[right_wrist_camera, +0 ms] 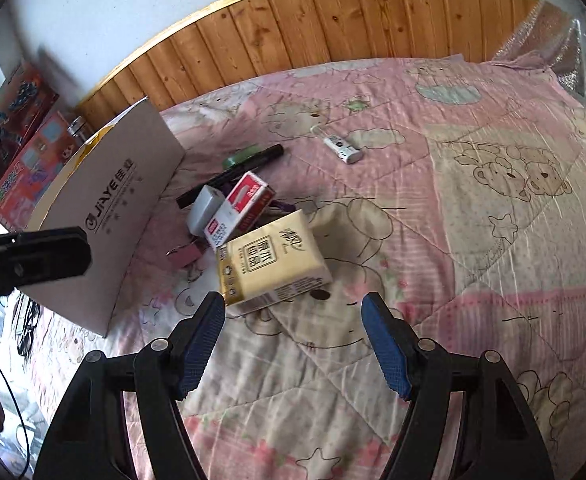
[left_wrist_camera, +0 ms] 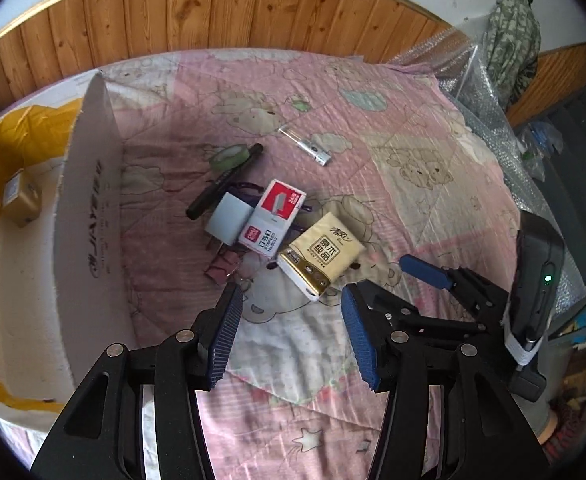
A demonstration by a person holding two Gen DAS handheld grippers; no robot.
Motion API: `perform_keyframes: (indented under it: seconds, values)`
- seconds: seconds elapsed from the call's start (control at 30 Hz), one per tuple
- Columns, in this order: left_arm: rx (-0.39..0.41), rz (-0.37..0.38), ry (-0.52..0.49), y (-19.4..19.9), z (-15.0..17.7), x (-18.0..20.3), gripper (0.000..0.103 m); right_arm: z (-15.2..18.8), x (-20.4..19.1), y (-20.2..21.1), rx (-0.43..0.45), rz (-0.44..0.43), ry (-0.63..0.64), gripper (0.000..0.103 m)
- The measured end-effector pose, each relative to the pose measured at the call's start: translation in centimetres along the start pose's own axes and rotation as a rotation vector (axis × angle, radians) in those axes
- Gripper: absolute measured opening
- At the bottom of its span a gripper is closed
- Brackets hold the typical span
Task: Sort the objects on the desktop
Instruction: 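Grasp the tissue pack with the right tool while the left tool grasps the Deli staples box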
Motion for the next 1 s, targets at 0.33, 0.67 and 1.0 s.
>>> perform_keyframes:
  seconds: [0.33,0.67,1.0]
  values:
    - [-0.021,-0.020,0.010,-6.4,-4.3,-1.9,0.054,-0.9,-0.1,-4.3,-0.067,-0.061,-0.094,0.081]
    - [-0.036,0.017,-0.039,-11.0,-5.8,-1.5,0.057,-1.1,-2.9,-5.3,-0.008,-0.070,0.061,0.054]
    - [0.000,0.069,0.061,-10.4,-3.3,-4.7,0.057,-3.5,-1.4,-2.8,-0.013,-0.197,0.043,0.035]
Point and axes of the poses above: each gripper's, at about its wrist camera, not at the fingertips, and y roughly against the way its jaws point, x to its right, z to its underside, the point moved 2 cm from there along -y, roughly the way its jaws point, and after that the axes turned 6 degrees about -y, right-handed, at the moved point
